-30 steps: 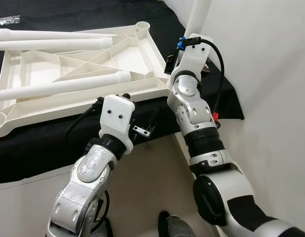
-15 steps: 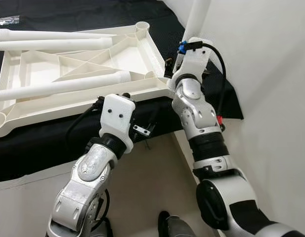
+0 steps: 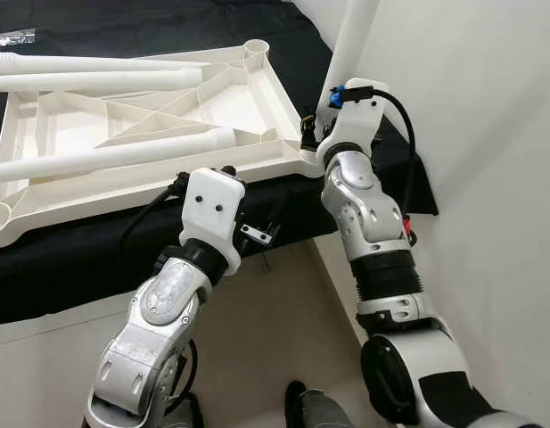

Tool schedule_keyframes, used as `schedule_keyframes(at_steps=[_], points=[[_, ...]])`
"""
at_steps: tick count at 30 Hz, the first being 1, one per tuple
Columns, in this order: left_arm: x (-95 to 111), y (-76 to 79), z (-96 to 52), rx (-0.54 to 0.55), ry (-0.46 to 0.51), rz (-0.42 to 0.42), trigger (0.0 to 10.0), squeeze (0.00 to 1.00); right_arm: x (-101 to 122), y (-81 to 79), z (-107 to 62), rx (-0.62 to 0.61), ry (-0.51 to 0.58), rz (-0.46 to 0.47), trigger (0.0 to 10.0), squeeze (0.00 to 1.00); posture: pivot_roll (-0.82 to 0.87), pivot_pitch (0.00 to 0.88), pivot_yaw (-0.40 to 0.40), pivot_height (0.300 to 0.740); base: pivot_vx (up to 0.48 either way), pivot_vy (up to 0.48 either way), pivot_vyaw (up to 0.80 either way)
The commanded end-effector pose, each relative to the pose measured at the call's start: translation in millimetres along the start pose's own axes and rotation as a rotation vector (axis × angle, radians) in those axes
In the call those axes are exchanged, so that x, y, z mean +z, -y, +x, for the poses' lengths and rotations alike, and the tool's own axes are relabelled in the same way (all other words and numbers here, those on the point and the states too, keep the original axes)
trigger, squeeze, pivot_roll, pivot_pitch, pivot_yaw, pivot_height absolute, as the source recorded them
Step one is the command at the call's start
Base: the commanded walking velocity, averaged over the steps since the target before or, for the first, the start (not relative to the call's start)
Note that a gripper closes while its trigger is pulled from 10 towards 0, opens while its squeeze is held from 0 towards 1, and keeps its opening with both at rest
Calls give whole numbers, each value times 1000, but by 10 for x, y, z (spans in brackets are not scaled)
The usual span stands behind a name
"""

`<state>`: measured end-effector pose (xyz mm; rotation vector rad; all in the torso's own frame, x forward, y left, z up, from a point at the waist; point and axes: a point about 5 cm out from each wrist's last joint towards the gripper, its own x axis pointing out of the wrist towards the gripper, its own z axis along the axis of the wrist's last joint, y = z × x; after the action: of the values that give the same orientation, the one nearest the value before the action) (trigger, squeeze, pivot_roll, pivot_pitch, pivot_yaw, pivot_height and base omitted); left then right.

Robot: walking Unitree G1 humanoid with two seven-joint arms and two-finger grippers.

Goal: Building children table

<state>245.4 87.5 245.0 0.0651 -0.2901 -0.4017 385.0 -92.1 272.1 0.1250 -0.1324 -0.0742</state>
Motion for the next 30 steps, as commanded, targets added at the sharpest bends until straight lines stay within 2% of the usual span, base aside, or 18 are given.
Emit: schedule_keyframes(at_steps=[1,5,9,16,17,19,20,23,25,26,27,28,30], points=[[-29,-8,-15,1,-9,-2,10000,0,-70,33,-35,21,-24,-9,10000,1000,58,237,-91,740,0,0,0],[-36,-11,-13,1,-10,-2,10000,0,-94,74,-64,46,-30,-9,10000,1000,56,232,-89,740,0,0,0],[-59,-18,-19,2,-15,0,10000,0,-67,148,-124,81,-24,44,10000,1000,50,224,-85,740,0,0,0],[-73,-4,-22,-1,-18,-2,10000,0,-68,188,-174,114,-23,41,10000,1000,47,218,-81,740,0,0,0],[-78,-4,-19,-3,-17,-2,10000,0,-90,289,-210,123,-27,18,10000,1000,44,205,-81,740,0,0,0],[-78,-4,-19,-3,-17,-2,10000,0,-90,289,-210,123,-27,18,10000,1000,44,205,-81,740,0,0,0],[-89,-12,-17,-2,-19,-1,10000,0,-139,418,-278,133,-33,-16,10000,1000,42,200,-78,740,0,0,0],[-102,-22,-19,9,-24,-3,10000,0,-183,474,-330,151,-41,-25,10000,1000,40,191,-76,740,0,0,0],[-147,-23,-25,11,-36,-3,10000,0,-263,555,-497,214,-24,-20,10000,1000,35,172,-74,740,0,0,0],[-169,-23,-29,11,-41,-4,10000,0,-302,566,-566,242,-28,-14,10000,612,37,167,-72,740,0,0,0],[-169,-23,-29,11,-41,-4,10000,0,-302,566,-566,242,-28,-14,10000,612,37,167,-72,740,0,0,0],[-233,-24,-64,14,-62,0,10000,0,-401,592,-709,279,-39,-54,10000,0,35,159,-67,740,0,0,0],[-252,-24,-78,15,-69,2,10000,0,-429,599,-748,288,-44,-64,10000,0,35,159,-67,740,0,0,0]])
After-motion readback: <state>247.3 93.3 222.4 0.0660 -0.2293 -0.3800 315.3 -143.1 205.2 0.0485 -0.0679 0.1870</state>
